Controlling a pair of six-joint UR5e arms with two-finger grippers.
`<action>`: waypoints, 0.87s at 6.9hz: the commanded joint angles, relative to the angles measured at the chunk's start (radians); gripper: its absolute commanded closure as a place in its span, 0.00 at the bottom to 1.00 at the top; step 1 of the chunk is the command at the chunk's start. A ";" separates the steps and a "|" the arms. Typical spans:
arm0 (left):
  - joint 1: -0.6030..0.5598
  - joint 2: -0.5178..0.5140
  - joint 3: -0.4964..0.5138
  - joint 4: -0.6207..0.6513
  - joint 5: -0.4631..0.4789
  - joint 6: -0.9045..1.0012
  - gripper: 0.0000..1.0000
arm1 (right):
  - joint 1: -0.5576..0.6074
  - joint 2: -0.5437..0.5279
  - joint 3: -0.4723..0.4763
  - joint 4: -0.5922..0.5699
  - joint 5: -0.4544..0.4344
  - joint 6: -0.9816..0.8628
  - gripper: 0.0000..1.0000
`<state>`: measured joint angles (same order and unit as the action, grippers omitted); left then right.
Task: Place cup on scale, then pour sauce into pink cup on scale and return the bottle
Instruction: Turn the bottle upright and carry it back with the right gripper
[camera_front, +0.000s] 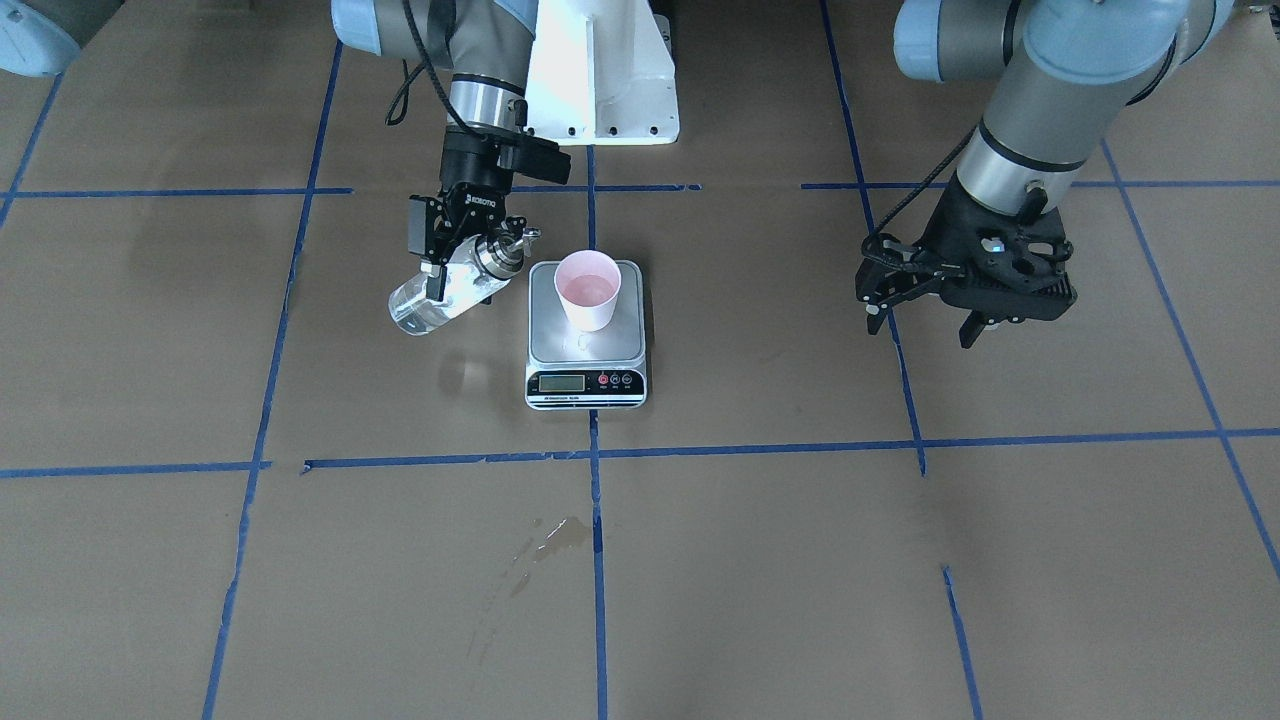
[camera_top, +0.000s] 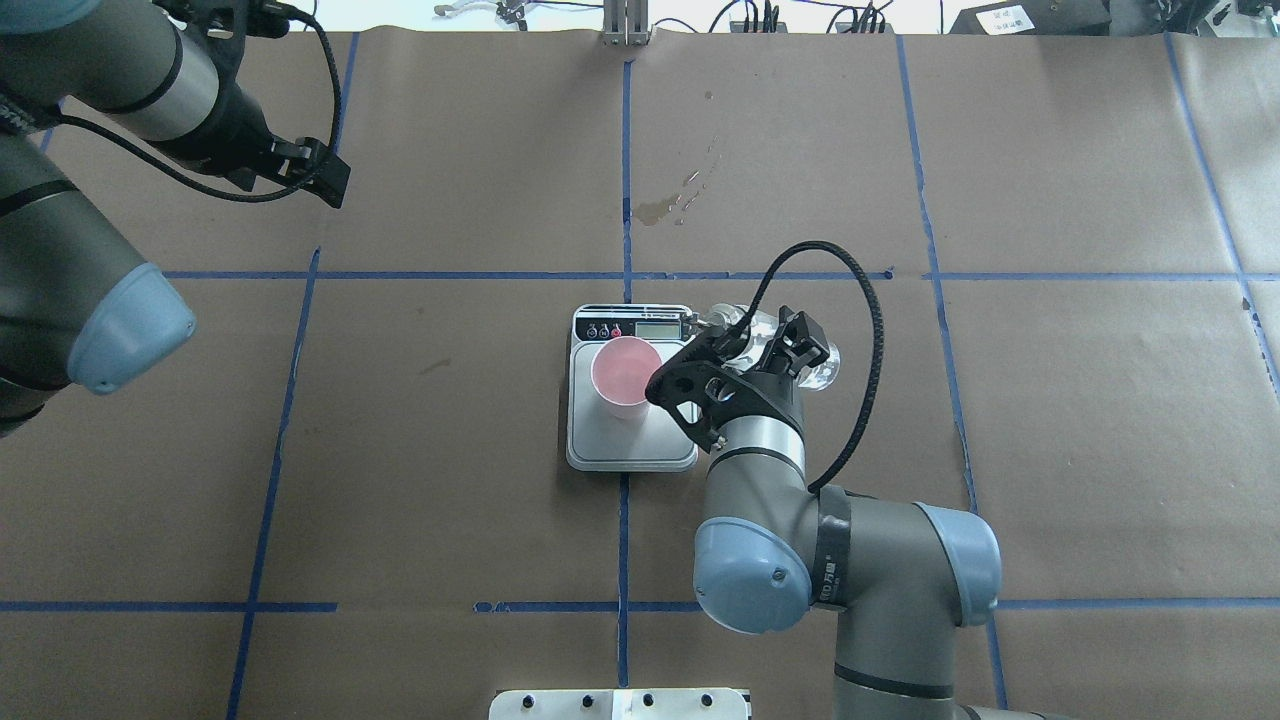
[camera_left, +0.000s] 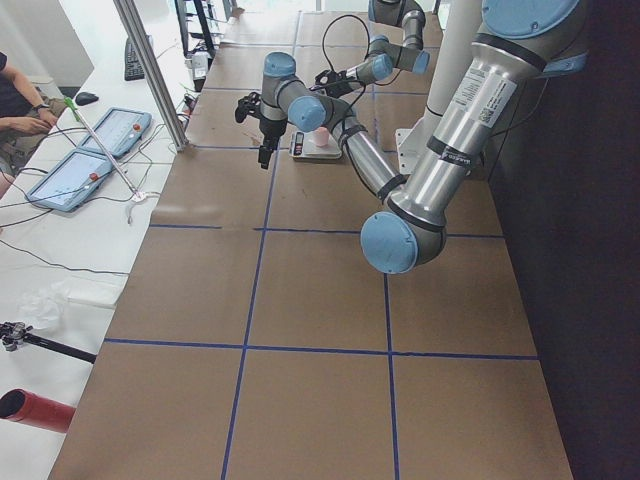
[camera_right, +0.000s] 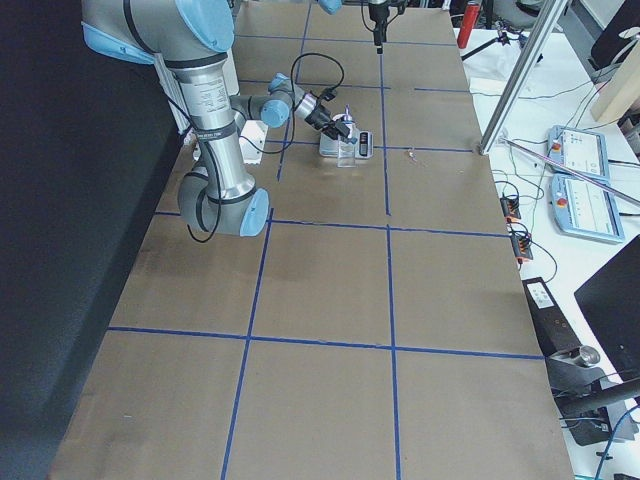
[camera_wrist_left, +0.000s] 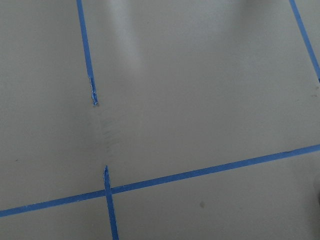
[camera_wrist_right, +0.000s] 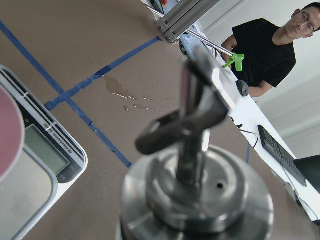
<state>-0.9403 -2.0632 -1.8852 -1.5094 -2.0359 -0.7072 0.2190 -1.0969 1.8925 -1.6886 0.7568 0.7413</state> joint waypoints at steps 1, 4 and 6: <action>0.000 0.000 0.000 0.000 -0.001 0.002 0.07 | 0.019 -0.107 0.122 0.044 0.047 0.242 1.00; 0.000 0.002 0.002 0.000 -0.001 0.002 0.07 | 0.036 -0.229 0.183 0.227 0.082 0.572 1.00; 0.000 0.002 -0.003 0.000 -0.001 0.000 0.06 | 0.063 -0.424 0.178 0.433 0.079 0.590 1.00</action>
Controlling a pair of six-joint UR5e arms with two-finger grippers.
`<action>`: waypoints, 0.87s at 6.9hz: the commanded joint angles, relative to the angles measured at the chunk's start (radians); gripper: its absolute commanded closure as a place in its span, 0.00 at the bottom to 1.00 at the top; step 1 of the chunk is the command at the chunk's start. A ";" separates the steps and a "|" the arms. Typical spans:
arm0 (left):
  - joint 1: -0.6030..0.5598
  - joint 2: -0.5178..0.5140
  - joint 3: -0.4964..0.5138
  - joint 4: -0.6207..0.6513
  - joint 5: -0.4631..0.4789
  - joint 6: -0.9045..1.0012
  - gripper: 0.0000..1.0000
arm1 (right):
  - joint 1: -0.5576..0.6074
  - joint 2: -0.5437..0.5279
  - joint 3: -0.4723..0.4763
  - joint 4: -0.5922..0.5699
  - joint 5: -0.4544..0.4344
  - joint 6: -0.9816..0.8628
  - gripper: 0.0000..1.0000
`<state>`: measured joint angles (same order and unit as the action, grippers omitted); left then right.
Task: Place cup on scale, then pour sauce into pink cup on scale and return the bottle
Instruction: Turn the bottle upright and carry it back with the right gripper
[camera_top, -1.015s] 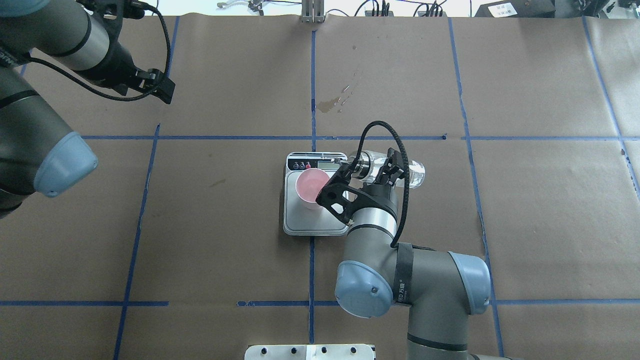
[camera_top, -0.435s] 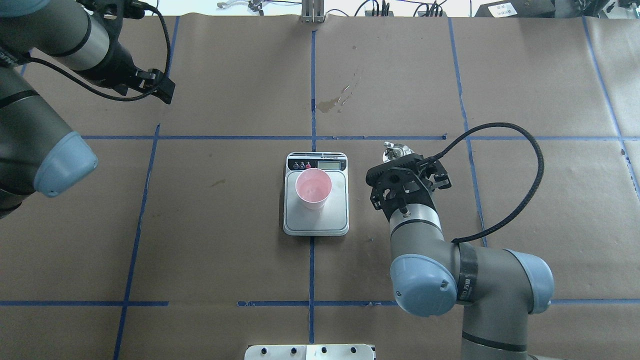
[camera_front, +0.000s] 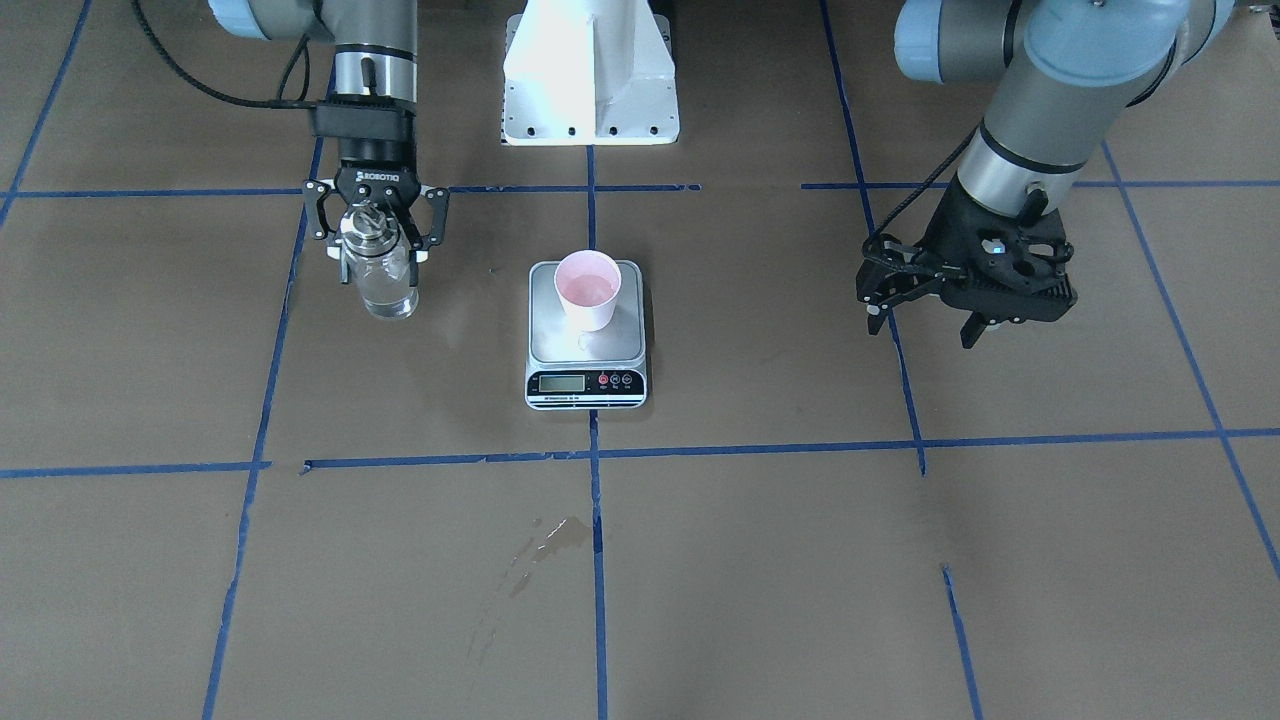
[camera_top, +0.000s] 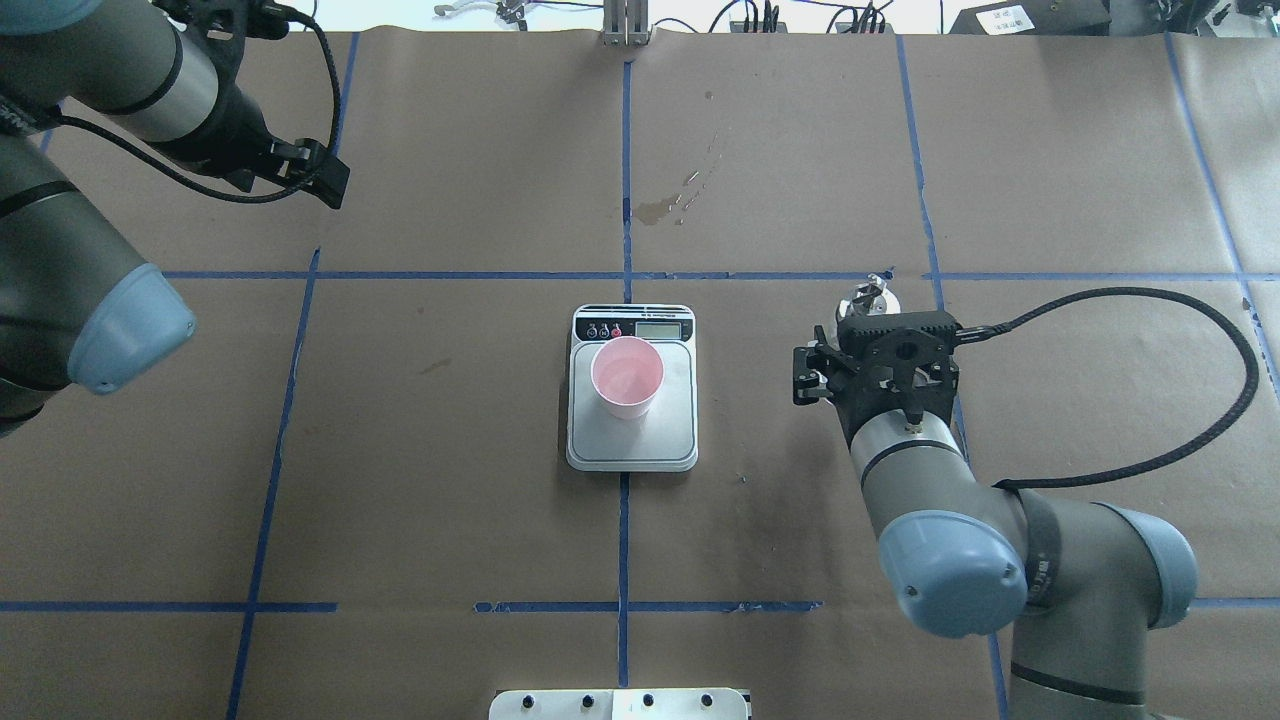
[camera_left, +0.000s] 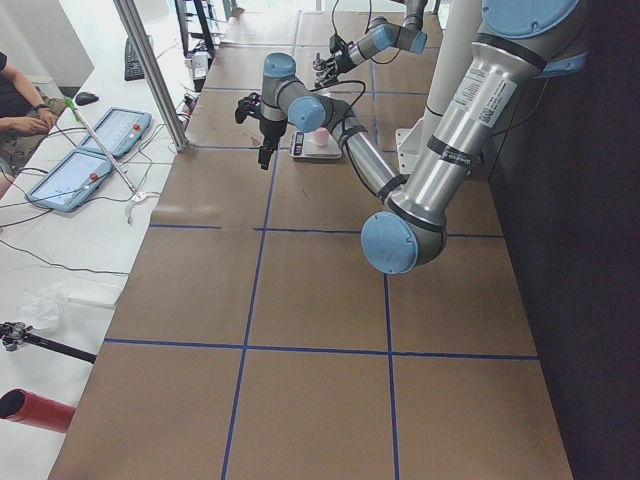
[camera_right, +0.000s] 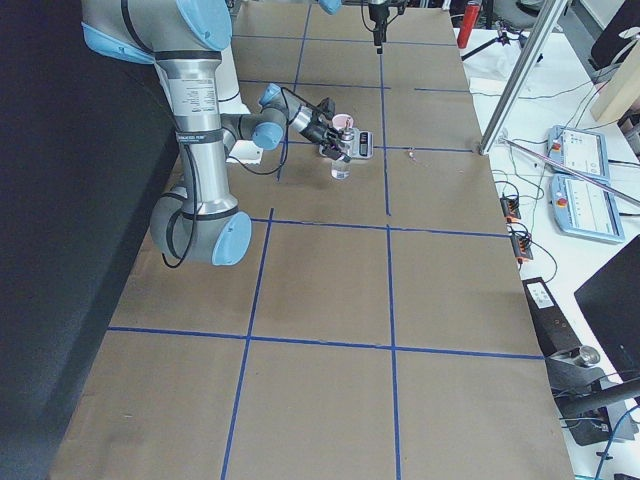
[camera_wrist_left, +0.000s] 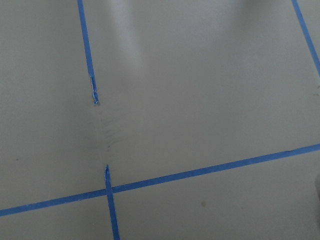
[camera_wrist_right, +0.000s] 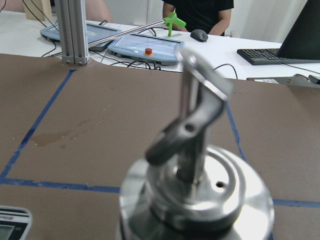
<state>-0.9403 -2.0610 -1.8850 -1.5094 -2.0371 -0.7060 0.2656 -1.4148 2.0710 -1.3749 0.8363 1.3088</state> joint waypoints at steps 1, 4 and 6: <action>-0.002 -0.001 -0.009 0.000 0.000 -0.010 0.06 | 0.032 -0.192 -0.026 0.267 0.000 0.058 1.00; -0.002 -0.004 -0.028 0.001 0.001 -0.041 0.06 | 0.030 -0.193 -0.129 0.365 -0.054 0.122 1.00; -0.003 -0.002 -0.032 0.003 0.003 -0.041 0.06 | 0.027 -0.188 -0.153 0.366 -0.100 0.121 1.00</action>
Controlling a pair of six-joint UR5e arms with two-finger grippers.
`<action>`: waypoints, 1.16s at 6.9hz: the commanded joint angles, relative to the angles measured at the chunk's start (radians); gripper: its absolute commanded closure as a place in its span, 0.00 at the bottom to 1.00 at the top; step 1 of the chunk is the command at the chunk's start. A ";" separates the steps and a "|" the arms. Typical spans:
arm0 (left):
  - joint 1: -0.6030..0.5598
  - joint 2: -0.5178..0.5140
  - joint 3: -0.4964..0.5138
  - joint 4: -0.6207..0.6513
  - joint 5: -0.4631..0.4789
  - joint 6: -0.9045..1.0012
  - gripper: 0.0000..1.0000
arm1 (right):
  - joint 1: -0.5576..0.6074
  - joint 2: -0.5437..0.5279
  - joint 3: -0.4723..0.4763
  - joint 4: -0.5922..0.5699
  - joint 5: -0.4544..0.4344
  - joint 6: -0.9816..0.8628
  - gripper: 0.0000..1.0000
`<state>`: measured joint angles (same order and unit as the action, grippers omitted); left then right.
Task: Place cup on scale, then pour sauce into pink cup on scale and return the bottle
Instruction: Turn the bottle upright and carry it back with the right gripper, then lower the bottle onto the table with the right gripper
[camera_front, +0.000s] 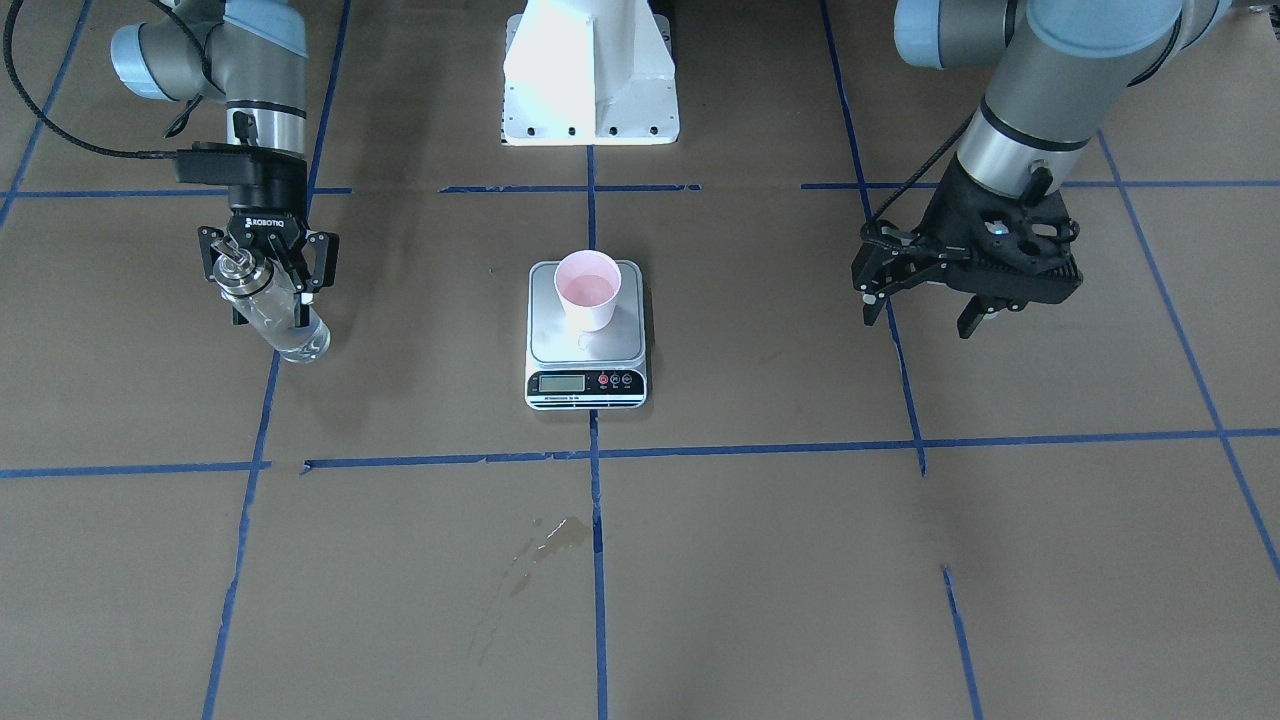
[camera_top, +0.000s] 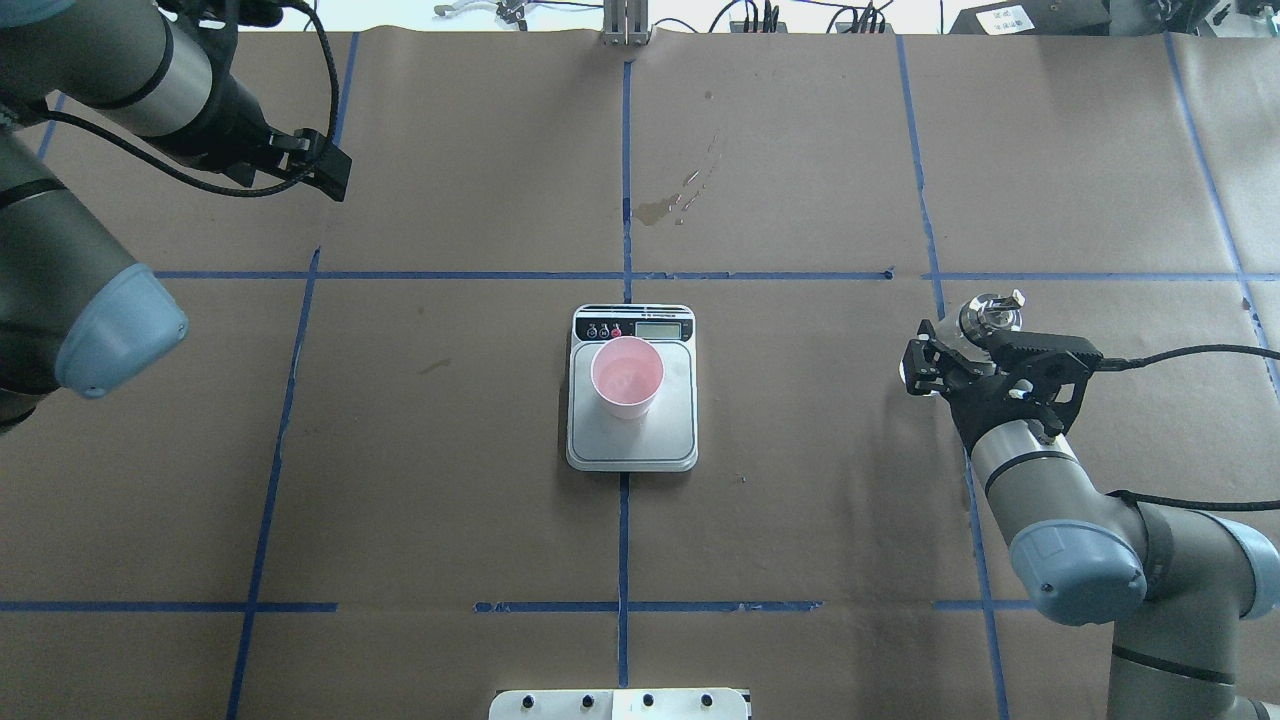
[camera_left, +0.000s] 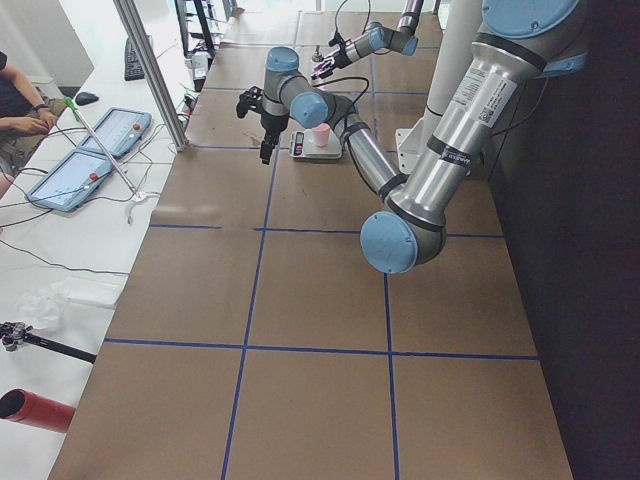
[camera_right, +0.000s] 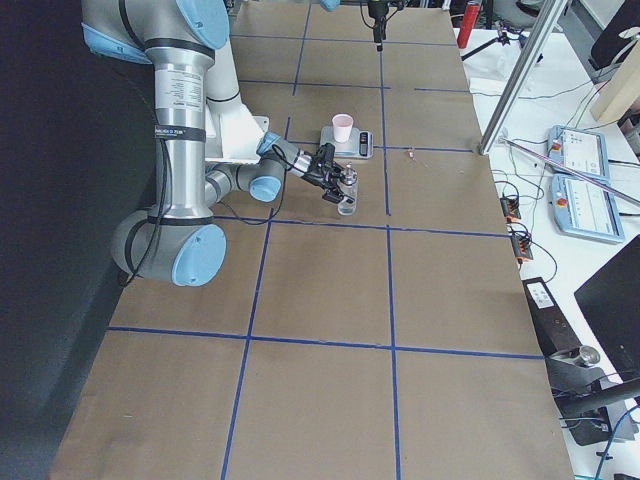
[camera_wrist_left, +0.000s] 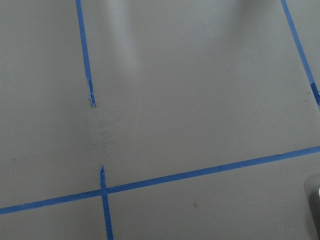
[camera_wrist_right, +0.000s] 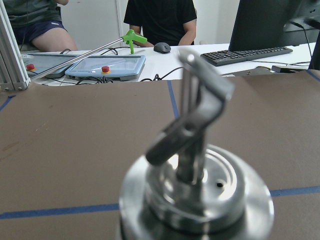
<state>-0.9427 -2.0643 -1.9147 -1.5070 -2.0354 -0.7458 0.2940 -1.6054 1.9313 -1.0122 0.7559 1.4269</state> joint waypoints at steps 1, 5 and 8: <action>-0.001 0.001 -0.003 0.001 0.001 -0.001 0.06 | -0.001 0.002 -0.017 0.003 -0.020 0.003 1.00; -0.001 0.001 -0.003 0.001 0.001 -0.001 0.06 | -0.006 0.007 -0.047 0.001 -0.015 0.004 1.00; -0.001 0.000 -0.006 0.002 0.000 -0.003 0.06 | -0.007 0.013 -0.048 0.003 -0.015 0.006 1.00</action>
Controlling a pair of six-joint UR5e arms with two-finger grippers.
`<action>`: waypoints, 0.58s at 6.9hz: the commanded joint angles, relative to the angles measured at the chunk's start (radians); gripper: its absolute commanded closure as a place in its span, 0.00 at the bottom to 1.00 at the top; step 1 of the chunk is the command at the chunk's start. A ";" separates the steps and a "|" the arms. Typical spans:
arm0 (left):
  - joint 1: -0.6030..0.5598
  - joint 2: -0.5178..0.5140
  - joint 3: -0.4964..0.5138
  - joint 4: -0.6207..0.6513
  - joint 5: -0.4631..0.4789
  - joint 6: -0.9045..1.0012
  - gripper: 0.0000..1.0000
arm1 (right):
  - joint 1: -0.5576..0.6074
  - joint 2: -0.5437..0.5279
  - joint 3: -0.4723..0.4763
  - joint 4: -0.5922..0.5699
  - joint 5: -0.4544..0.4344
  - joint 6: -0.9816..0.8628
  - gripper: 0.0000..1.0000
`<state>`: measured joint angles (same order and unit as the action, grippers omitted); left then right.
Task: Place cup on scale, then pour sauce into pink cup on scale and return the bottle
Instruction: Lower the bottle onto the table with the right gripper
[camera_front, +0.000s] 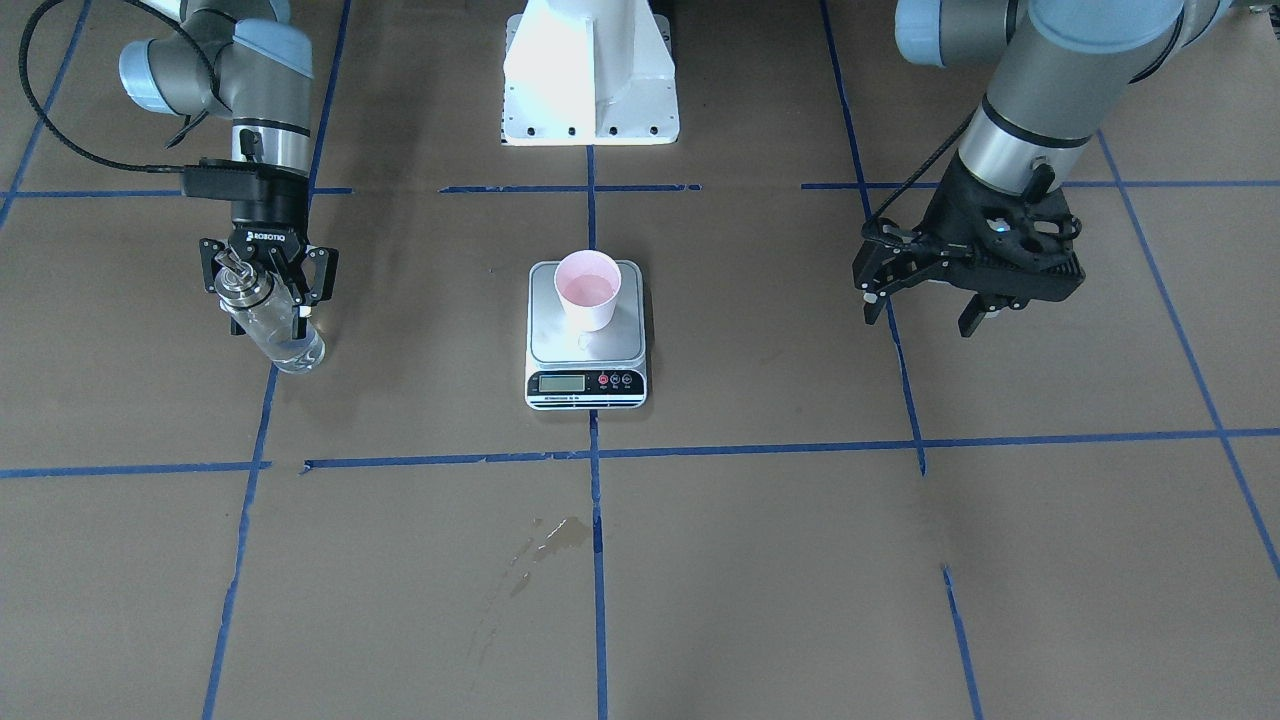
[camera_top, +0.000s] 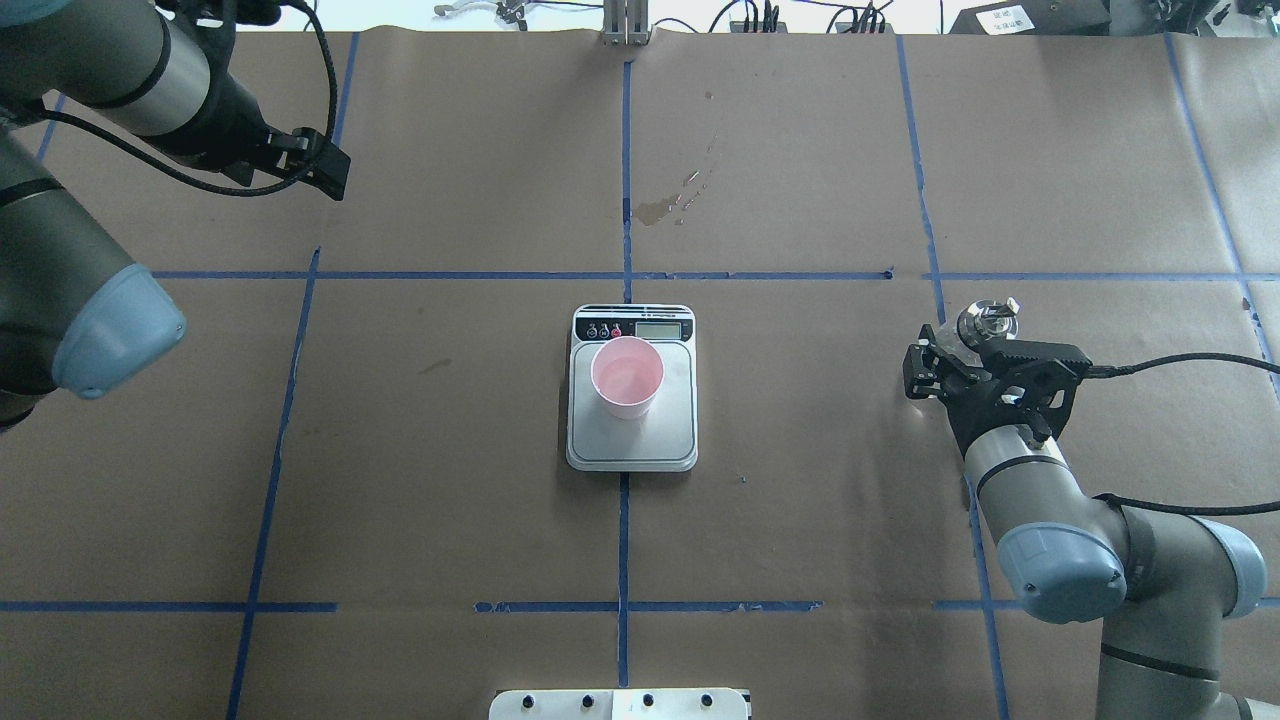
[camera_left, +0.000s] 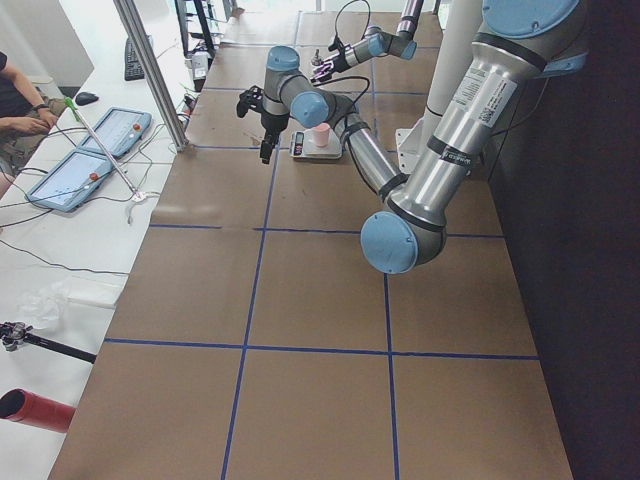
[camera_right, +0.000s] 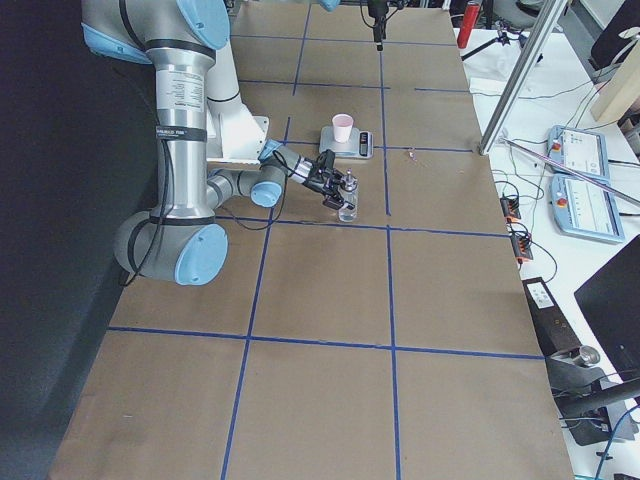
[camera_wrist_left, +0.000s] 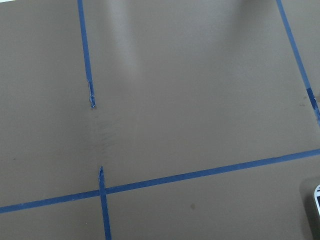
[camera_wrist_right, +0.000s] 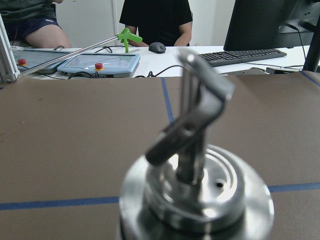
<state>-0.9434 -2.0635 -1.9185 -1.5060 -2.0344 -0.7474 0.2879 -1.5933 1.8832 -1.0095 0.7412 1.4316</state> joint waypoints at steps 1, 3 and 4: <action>0.000 -0.001 -0.002 0.001 0.000 -0.001 0.06 | -0.001 -0.001 0.000 0.000 0.000 0.000 1.00; -0.002 -0.001 -0.002 0.001 0.000 -0.003 0.06 | -0.004 -0.001 -0.001 0.000 0.001 0.000 1.00; -0.003 -0.001 -0.002 0.001 0.000 -0.001 0.06 | -0.009 -0.001 -0.007 0.000 0.000 0.000 0.01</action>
<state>-0.9451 -2.0647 -1.9201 -1.5048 -2.0341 -0.7492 0.2832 -1.5938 1.8807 -1.0093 0.7420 1.4312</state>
